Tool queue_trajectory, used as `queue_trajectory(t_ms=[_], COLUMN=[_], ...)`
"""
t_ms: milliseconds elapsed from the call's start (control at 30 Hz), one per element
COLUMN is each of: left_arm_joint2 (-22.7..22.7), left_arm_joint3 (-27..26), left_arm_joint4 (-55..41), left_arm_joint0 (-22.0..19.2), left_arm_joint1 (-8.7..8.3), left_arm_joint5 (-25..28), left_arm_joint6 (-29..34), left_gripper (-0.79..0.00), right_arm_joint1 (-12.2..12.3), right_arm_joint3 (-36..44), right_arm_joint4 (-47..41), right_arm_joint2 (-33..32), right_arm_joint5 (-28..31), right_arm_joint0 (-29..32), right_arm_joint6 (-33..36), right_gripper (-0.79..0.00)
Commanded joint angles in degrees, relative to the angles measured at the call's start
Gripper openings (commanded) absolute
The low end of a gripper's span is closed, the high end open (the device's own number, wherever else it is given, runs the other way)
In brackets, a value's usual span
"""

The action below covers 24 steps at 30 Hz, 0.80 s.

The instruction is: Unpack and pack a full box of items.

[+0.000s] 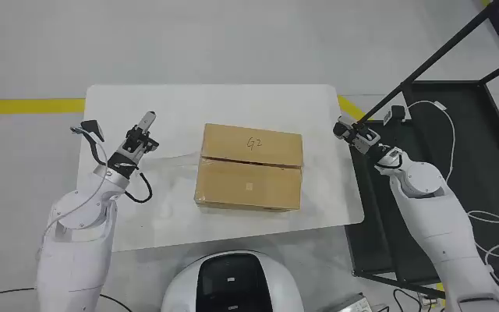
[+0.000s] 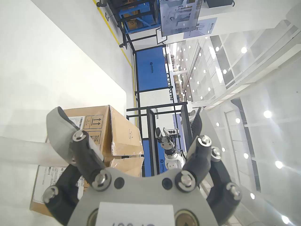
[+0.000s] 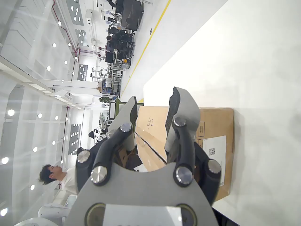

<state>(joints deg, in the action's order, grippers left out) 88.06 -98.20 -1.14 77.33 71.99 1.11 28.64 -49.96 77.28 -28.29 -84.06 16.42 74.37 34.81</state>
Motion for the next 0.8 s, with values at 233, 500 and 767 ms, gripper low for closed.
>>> queue_trajectory(t_ms=[233, 500, 767], left_arm_joint2=[0.06, 0.81, 0.27], left_arm_joint3=[-0.2, 5.87, 15.04], left_arm_joint4=[0.25, -5.54, -8.84], left_arm_joint0=[-0.12, -4.44, -11.0], left_arm_joint1=[-0.03, -0.62, -1.71], left_arm_joint5=[0.22, 2.36, 8.84], left_arm_joint6=[-0.15, 9.45, 26.13], left_gripper=[0.0, 0.0, 0.0], right_arm_joint1=[-0.05, 0.31, 0.25], right_arm_joint3=[0.57, -1.52, -6.38], right_arm_joint4=[-0.3, -2.65, -0.14], right_arm_joint2=[0.37, -0.39, 2.33], right_arm_joint5=[-0.36, -0.26, 5.53], right_arm_joint0=[0.3, -0.37, -3.04], right_arm_joint6=[1.34, 16.79, 31.0], right_gripper=[0.0, 0.0, 0.0])
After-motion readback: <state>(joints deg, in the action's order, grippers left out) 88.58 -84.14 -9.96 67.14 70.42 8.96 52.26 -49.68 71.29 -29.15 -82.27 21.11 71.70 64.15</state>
